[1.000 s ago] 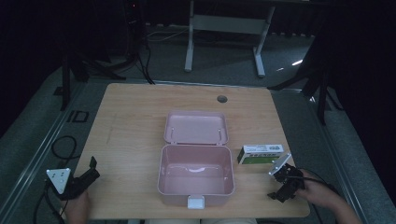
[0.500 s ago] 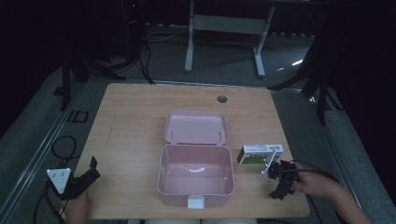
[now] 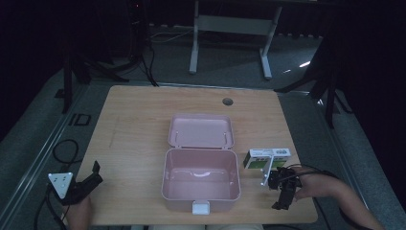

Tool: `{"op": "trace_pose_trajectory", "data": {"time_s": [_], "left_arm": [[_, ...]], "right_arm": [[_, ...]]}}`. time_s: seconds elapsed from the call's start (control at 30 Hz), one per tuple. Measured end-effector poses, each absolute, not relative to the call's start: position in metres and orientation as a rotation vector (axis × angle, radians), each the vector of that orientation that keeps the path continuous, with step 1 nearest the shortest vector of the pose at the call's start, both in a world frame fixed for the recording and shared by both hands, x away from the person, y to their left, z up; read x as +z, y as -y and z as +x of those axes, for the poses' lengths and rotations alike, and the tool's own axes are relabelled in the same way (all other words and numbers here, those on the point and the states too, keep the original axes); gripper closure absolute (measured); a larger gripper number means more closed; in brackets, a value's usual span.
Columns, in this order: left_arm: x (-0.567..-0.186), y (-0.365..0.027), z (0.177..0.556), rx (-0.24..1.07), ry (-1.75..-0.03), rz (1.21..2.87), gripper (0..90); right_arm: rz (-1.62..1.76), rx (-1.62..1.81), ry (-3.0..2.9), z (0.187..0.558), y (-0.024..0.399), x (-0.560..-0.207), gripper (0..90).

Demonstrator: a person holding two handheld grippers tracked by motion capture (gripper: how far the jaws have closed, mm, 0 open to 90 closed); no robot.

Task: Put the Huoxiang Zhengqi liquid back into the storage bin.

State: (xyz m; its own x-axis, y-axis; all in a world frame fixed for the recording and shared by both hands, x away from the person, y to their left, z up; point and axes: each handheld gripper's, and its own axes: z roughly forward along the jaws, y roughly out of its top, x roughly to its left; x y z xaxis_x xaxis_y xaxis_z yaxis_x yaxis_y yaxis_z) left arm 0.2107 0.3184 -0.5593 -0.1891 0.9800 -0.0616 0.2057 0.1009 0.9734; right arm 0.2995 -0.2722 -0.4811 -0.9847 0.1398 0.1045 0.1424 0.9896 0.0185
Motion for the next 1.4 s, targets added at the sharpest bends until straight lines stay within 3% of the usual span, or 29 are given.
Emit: {"op": "trace_pose_trajectory", "data": {"time_s": [0.53, 0.9, 1.4], "left_arm": [[-0.559, -0.318, 0.211, 1.16, -1.542, 1.219, 2.1], [-0.56, -0.318, 0.212, 1.15, -1.541, 1.227, 2.1], [-0.56, -0.318, 0.213, 1.146, -1.543, 1.234, 2.1]], "right_arm": [[-0.183, -0.081, 3.118, 0.315, 0.257, -0.445, 13.2], [-0.183, -0.091, 3.202, 0.354, 0.262, -0.4, 19.9], [-0.158, 0.025, 3.269, 0.393, 0.262, -0.42, 30.5]]}}
